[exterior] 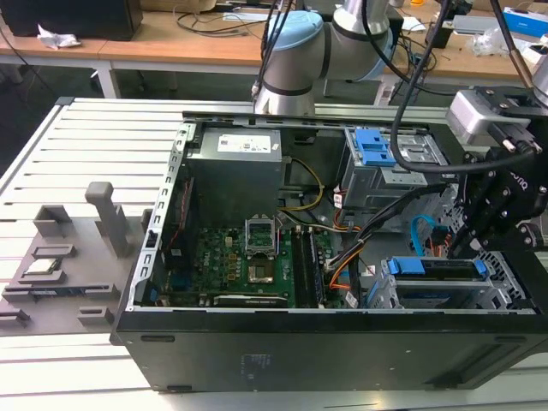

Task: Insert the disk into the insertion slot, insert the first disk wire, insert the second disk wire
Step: 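Insert the first disk wire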

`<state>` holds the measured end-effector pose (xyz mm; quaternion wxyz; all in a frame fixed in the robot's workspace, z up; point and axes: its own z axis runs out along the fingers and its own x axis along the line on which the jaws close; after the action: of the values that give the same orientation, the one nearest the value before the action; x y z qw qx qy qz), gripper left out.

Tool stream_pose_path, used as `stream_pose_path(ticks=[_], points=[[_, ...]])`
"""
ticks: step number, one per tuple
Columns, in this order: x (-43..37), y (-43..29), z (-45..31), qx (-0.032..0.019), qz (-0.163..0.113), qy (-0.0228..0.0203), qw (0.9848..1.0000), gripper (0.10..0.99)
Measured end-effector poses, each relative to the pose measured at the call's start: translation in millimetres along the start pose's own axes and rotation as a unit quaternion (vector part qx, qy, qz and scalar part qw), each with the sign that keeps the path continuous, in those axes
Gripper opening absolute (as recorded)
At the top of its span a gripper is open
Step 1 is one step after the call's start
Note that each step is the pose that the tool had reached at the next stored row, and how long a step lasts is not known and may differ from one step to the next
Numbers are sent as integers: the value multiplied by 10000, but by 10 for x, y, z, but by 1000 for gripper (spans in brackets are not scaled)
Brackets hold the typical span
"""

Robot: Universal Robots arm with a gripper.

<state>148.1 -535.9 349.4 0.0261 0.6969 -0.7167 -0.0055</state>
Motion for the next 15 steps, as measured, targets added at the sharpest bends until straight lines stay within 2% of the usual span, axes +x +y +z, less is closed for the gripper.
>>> stream_pose_path(ticks=[7, 15], points=[[-3, -31, 74, -1, 0, 1, 10000, 169], [-1, -31, 61, -1, 2, 1, 10000, 169]])
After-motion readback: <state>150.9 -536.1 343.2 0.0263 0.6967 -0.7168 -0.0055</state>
